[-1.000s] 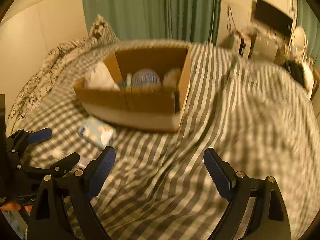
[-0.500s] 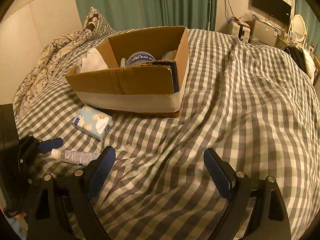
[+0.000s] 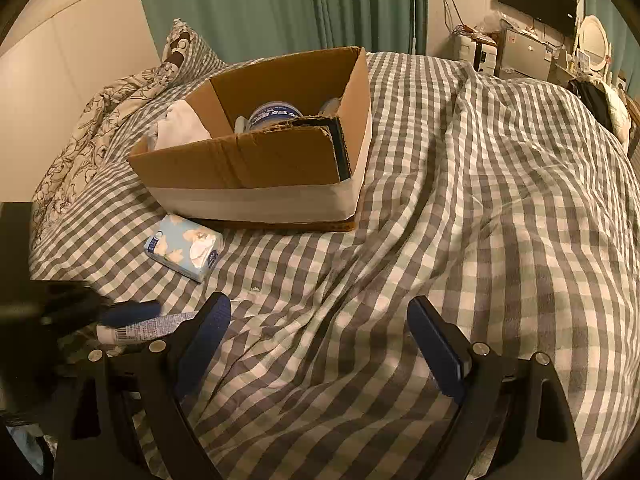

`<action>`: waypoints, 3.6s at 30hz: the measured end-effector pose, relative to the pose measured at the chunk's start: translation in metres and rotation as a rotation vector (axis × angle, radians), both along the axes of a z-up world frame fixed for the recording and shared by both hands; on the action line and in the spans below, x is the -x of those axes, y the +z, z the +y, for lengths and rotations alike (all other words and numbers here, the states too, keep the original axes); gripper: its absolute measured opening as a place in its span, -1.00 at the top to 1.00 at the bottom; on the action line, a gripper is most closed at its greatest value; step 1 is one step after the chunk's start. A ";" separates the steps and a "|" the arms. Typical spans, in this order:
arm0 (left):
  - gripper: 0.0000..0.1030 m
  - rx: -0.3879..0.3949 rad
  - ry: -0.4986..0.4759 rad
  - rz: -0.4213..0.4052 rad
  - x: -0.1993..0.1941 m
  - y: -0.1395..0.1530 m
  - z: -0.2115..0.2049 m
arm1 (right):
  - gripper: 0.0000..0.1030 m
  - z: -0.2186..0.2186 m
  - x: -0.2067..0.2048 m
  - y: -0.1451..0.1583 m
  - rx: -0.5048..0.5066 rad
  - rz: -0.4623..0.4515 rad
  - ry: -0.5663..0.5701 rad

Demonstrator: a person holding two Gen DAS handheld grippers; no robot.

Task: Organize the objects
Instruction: 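Grasp the toothpaste tube with the left tool while the right tool grasps the floral tissue pack, then lower the toothpaste tube and tissue pack into the box while both tools open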

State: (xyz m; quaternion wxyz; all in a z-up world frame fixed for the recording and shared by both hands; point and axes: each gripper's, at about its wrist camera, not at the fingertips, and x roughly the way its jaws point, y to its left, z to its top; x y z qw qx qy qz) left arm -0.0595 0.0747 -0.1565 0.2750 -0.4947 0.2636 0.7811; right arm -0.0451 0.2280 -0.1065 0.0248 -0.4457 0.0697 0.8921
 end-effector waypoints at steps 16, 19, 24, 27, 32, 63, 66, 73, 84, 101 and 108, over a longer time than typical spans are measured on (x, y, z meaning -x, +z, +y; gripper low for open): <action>0.53 -0.041 -0.007 -0.011 -0.010 0.022 -0.029 | -0.75 -0.004 0.003 -0.004 -0.023 -0.023 0.003; 0.53 -0.102 0.040 0.053 -0.005 0.047 -0.039 | -0.75 -0.006 0.002 -0.004 -0.033 -0.020 0.007; 0.53 -0.152 0.133 0.172 -0.001 0.082 -0.065 | -0.75 -0.017 0.010 -0.004 -0.050 -0.024 0.021; 0.53 -0.167 0.217 0.211 0.016 0.092 -0.074 | -0.75 -0.035 0.018 -0.004 -0.069 -0.026 0.055; 0.53 -0.188 0.346 0.258 0.044 0.091 -0.106 | -0.75 -0.075 0.040 -0.009 -0.078 -0.024 0.127; 0.53 -0.288 0.428 0.204 0.042 0.088 -0.132 | -0.55 -0.123 0.084 -0.037 0.072 -0.056 0.196; 0.53 -0.291 0.418 0.223 0.035 0.099 -0.126 | -0.54 -0.120 0.070 -0.019 0.060 -0.014 0.197; 0.53 -0.325 0.367 0.285 0.020 0.135 -0.104 | -0.54 -0.105 0.038 0.033 -0.003 0.100 0.175; 0.53 -0.363 0.281 0.340 0.045 0.172 -0.049 | -0.55 -0.057 0.026 0.115 -0.086 0.251 0.130; 0.53 -0.354 0.272 0.289 0.162 0.156 -0.008 | -0.55 -0.011 0.150 0.131 -0.142 0.240 0.115; 0.53 -0.324 0.267 0.243 0.189 0.124 0.000 | -0.55 0.000 0.191 0.091 -0.110 0.172 0.114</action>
